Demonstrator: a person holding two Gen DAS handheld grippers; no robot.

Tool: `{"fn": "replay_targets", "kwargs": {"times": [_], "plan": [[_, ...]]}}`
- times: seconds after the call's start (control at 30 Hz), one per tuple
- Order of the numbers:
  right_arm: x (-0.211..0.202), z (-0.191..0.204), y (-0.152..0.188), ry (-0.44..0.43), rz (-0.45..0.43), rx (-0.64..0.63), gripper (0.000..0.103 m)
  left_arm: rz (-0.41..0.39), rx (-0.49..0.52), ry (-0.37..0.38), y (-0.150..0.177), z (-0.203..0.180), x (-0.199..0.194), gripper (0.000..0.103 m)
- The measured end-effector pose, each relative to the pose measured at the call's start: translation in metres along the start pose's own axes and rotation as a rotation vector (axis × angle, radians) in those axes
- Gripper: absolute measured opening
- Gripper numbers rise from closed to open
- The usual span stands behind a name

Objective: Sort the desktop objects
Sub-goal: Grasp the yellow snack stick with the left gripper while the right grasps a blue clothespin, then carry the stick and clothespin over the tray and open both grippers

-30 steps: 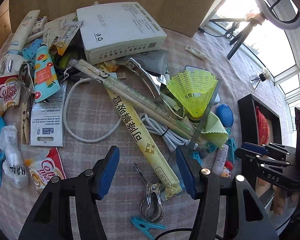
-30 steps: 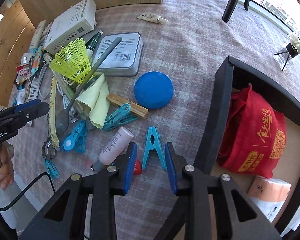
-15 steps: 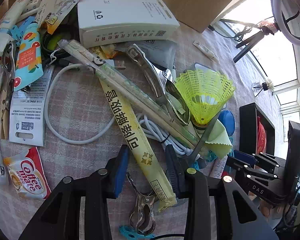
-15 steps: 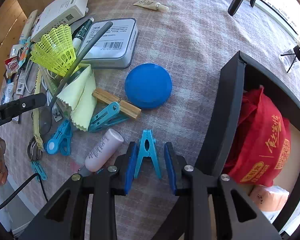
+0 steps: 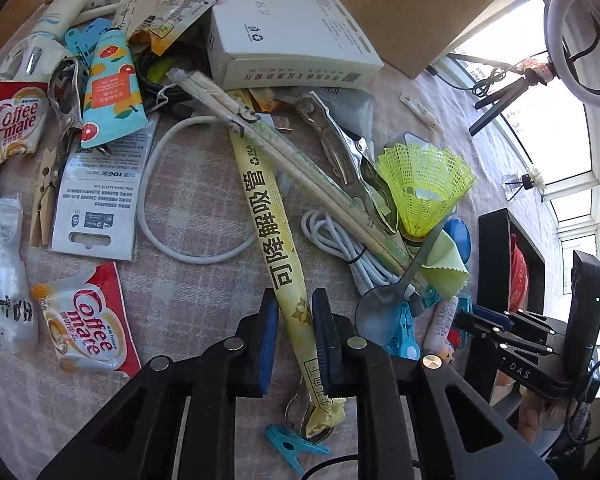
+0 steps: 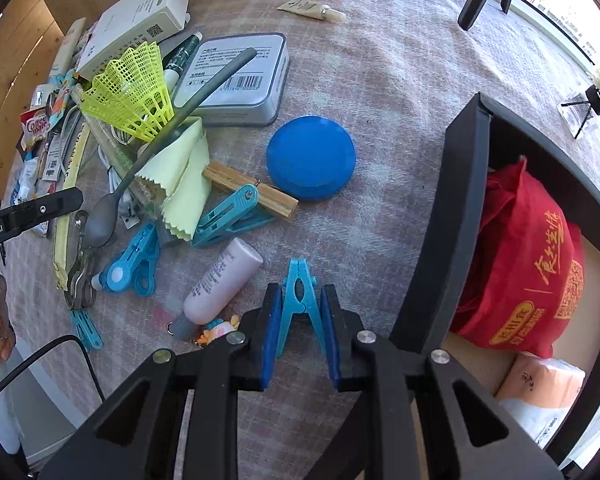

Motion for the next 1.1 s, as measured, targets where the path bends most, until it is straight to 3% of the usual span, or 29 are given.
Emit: {"fn": "replay_targets", "kwargs": {"times": [0.63,0.8,1.1], "plan": [[-0.071,-0.035,0.062,-0.122,-0.114,0.055,0.020,-0.066,0.045,0.071,0.083,-0.010,-0.056,0.012],[-0.052,-0.034,0.048,-0.134,-0.143,0.084,0.020,-0.090,0.043,0.077,0.097,-0.010,-0.070,0.012],[-0.062,-0.066,0.066,-0.148,-0.175,0.135,0.020,-0.124,0.017,0.072,0.126,-0.014,-0.089,0.011]]}}
Point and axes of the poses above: each gripper's, at about its wrist camera, not at the fingertips, and x roughly the way its jaws point, z to its left, y to its underside, the point moved 4 cm from there along x, roughly the way its jaws point, and after that the axes turned 13 degrees about z, right-handed, at the moved point
